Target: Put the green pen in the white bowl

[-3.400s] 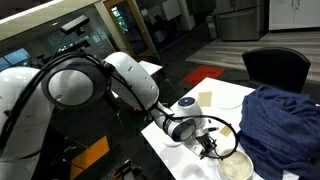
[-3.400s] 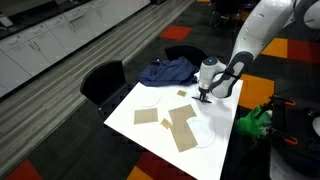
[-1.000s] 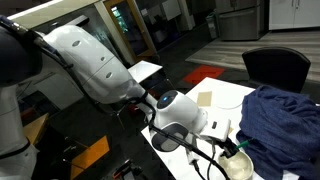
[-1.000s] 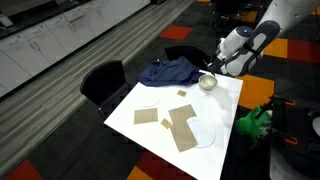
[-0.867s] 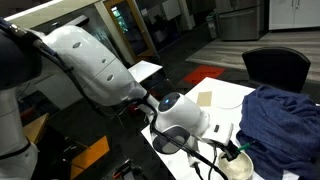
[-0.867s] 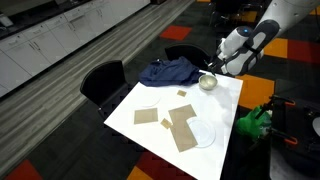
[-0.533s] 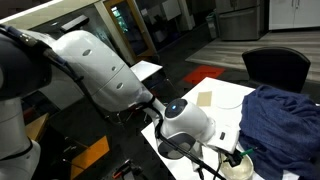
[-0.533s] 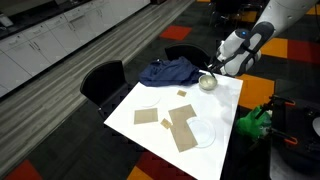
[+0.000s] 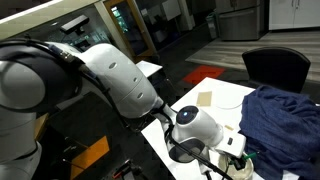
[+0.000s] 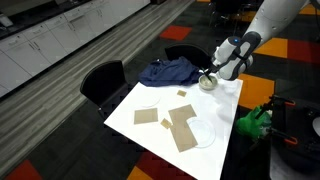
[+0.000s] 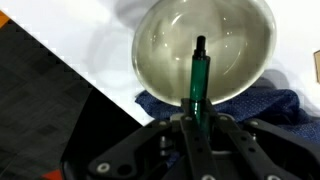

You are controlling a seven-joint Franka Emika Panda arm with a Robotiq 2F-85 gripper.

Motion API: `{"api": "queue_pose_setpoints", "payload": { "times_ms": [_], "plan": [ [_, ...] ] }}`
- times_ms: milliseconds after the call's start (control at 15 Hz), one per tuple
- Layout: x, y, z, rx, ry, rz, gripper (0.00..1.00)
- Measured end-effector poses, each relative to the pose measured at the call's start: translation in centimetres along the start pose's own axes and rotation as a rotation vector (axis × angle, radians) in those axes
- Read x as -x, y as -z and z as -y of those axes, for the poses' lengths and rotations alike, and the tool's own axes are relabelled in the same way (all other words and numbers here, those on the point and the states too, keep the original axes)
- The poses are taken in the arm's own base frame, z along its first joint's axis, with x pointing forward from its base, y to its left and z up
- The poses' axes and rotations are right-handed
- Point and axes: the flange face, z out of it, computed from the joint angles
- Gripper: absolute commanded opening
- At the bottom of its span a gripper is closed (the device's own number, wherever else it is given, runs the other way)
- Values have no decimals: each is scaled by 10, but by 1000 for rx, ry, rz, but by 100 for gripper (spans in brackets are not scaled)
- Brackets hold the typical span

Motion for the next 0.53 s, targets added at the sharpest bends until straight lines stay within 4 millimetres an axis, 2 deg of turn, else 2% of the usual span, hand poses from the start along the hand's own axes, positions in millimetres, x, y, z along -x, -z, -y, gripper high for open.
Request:
{"api": "queue_pose_setpoints", "payload": {
  "times_ms": [133,200,533],
  "plan": [
    [0,-9,5,-3,10,2,3],
    [1,-12,8,-4,15,4,33],
    [12,-22,21,-10,40,20,68]
  ]
}}
